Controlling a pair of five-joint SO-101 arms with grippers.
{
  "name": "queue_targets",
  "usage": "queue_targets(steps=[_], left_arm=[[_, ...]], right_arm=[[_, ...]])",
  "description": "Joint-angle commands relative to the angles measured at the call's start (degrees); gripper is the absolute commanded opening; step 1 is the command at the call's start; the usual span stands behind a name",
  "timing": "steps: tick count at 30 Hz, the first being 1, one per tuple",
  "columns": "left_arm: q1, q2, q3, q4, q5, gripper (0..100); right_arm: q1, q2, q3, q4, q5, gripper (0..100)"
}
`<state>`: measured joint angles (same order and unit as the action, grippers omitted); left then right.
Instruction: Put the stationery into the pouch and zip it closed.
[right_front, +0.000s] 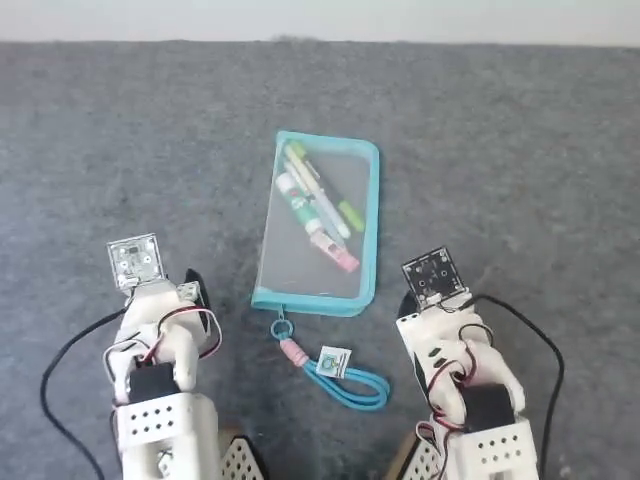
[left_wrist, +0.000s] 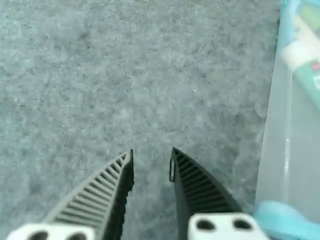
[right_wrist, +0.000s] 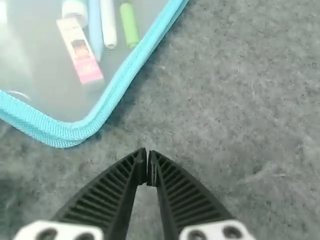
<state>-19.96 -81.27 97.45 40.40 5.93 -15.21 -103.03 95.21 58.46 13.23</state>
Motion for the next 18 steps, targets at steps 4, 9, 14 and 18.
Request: queue_targets(steps=[4,9,14,18], left_arm=[[-0.26,-0.88,-0.66,0.44,1.23,11],[-0.26,-0.88,-0.66,0.44,1.23,11],[-0.26,-0.88,-0.66,0.44,1.23,11],[-0.26,-0.88,-0.66,0.44,1.23,11]], right_arm=[[0.57,-0.48,1.14,2.15,0.97,0.6],[0.57,-0.48,1.14,2.24,0.97,0.6],[0.57,-0.48,1.14,2.15,1.05,0.6],[0.57,-0.48,1.14,2.07,1.05,0.6]])
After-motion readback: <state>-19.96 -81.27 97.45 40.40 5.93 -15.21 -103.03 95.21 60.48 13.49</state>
